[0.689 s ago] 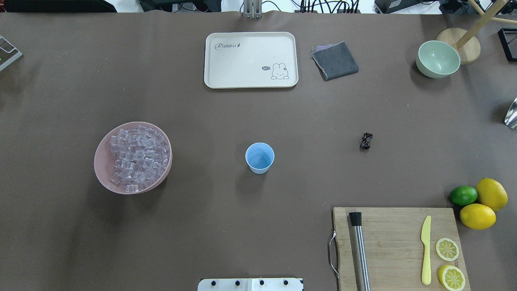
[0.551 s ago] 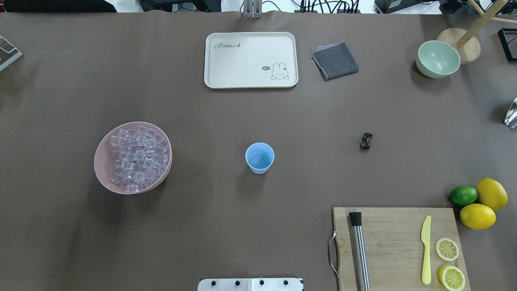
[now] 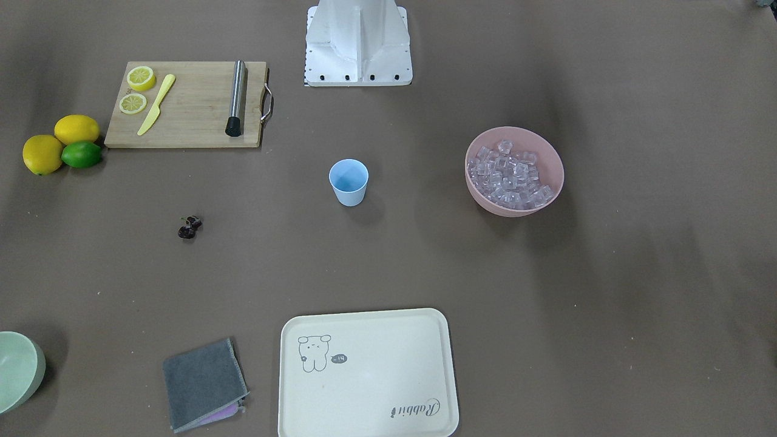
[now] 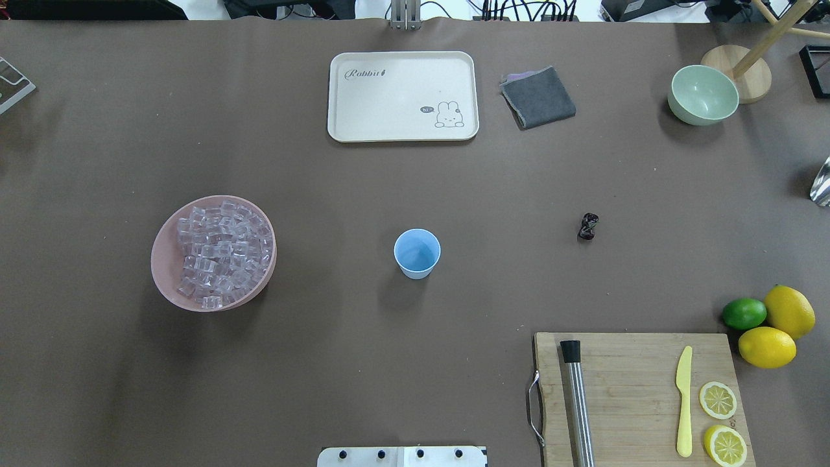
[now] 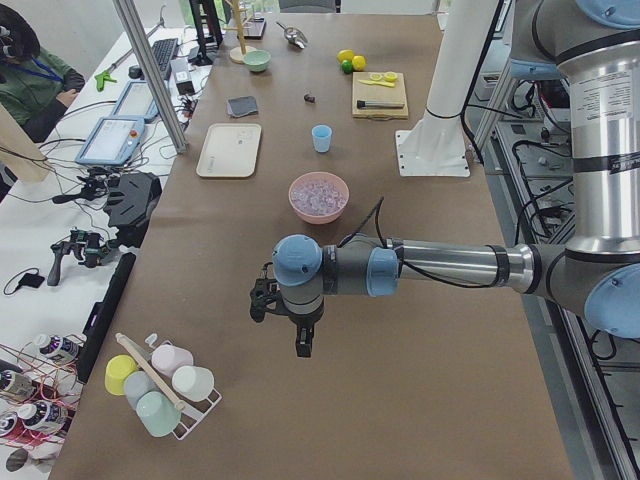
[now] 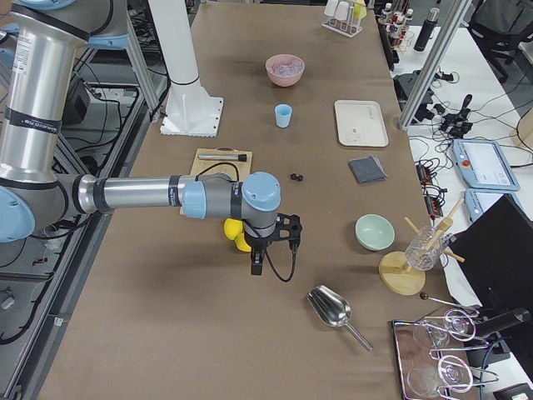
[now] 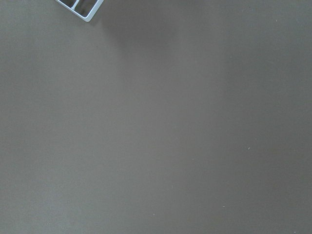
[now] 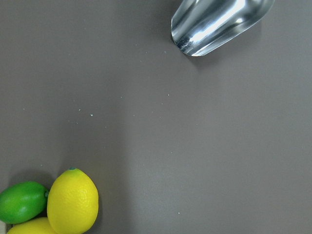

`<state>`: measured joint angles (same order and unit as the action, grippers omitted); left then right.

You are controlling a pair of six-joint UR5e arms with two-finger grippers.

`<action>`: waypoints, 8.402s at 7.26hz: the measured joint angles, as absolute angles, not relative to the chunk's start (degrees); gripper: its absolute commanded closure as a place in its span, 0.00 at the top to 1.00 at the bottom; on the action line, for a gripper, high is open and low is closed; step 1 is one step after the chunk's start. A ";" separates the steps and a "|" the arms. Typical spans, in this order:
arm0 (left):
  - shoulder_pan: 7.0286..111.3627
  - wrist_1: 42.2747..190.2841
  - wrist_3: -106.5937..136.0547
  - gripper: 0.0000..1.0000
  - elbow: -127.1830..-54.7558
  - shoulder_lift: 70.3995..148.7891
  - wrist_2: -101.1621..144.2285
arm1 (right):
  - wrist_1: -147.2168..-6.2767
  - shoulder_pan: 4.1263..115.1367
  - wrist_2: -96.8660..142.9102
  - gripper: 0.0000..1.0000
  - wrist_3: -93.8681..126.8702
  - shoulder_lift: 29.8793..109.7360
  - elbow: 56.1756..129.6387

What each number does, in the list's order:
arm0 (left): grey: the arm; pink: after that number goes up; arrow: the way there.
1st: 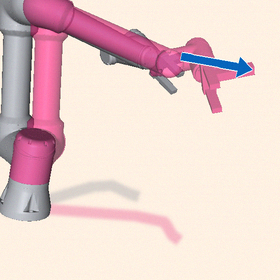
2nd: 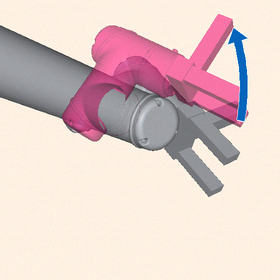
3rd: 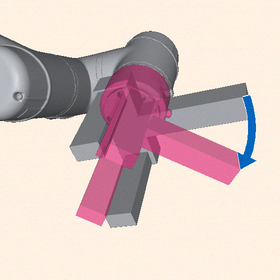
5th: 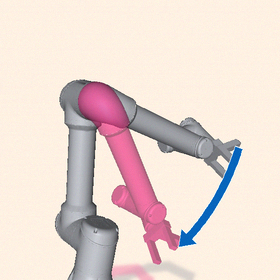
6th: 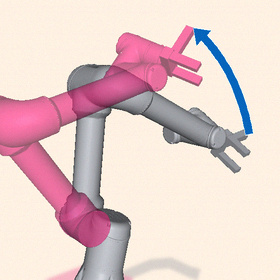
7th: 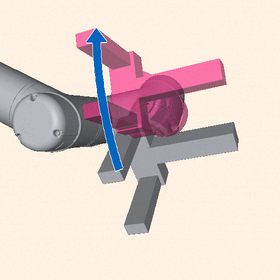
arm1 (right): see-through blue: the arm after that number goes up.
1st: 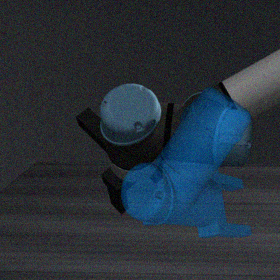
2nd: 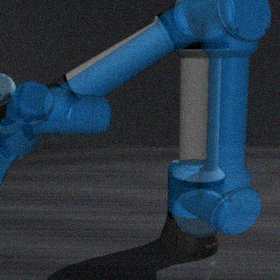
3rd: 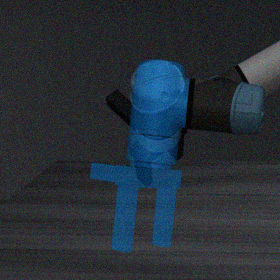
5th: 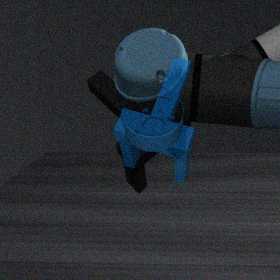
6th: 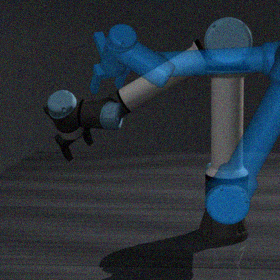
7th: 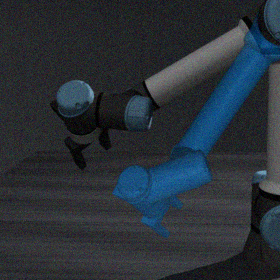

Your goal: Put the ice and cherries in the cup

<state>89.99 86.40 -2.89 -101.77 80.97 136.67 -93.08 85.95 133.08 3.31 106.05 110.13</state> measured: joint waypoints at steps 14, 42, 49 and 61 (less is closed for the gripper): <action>90.09 106.93 -3.03 0.98 -99.89 84.73 137.33 | -76.23 91.25 139.32 1.00 19.22 95.69 106.34; 26.64 117.86 64.90 0.58 -116.42 91.21 97.25 | -55.72 86.75 139.92 1.00 24.94 100.64 102.51; 26.04 117.87 59.95 0.51 -115.10 91.64 97.62 | -55.72 86.75 139.92 1.00 24.88 100.72 102.31; 29.68 118.86 60.43 0.00 -117.43 94.60 100.26 | -55.72 86.75 139.75 1.00 24.96 101.07 102.31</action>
<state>29.68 118.86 60.43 -117.43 94.60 100.26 -55.72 86.75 139.75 24.96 101.07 102.31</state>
